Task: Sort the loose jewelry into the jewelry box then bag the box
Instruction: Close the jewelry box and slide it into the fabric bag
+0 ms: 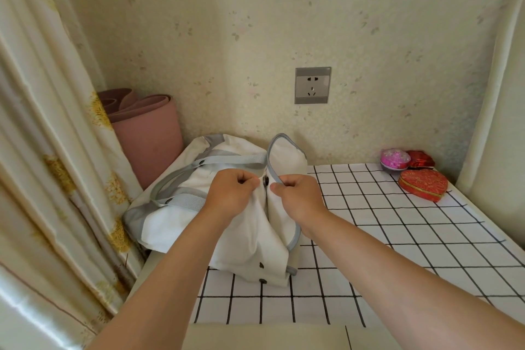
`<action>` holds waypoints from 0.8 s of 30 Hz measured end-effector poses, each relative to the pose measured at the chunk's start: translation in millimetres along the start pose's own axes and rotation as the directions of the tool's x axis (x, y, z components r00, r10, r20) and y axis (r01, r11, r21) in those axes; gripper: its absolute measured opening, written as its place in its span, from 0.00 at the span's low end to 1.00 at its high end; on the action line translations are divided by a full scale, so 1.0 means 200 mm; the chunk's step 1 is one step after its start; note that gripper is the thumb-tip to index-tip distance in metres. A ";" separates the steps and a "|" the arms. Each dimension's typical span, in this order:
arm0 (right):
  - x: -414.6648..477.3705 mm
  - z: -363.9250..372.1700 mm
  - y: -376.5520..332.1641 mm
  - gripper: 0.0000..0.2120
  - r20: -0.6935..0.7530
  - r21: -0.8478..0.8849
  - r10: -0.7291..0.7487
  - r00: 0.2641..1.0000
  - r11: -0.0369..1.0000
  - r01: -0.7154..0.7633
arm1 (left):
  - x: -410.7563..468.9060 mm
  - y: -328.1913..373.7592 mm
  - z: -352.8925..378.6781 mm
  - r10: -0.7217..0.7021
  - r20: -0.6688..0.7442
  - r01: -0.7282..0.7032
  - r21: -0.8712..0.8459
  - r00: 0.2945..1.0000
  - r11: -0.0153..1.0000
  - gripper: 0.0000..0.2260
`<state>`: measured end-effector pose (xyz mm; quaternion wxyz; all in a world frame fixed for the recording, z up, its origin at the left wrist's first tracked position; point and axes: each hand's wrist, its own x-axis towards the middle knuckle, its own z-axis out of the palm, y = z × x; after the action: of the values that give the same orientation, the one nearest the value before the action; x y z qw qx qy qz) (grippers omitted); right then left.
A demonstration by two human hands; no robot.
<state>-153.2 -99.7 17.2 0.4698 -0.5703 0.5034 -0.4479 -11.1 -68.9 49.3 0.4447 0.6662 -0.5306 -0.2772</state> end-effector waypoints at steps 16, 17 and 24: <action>-0.01 -0.04 -0.02 0.11 0.080 -0.209 -0.176 0.981 0.959 0.189 | 0.00 -0.01 0.00 0.029 0.011 -0.030 0.043 1.000 0.999 0.06; -0.01 -0.04 -0.02 0.10 0.074 -0.210 -0.168 0.983 0.961 0.180 | 0.00 -0.01 0.01 0.039 0.020 -0.040 0.060 0.999 0.997 0.06; 0.02 -0.05 -0.06 0.14 0.098 -0.061 -0.025 0.995 0.998 0.031 | -0.01 -0.01 -0.02 0.205 0.121 -0.235 0.349 0.971 0.907 0.08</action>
<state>-161.9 -103.4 30.5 0.4693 -0.6130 0.4855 -0.4102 -7.1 -65.5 48.3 0.3213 0.6605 -0.6617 -0.1503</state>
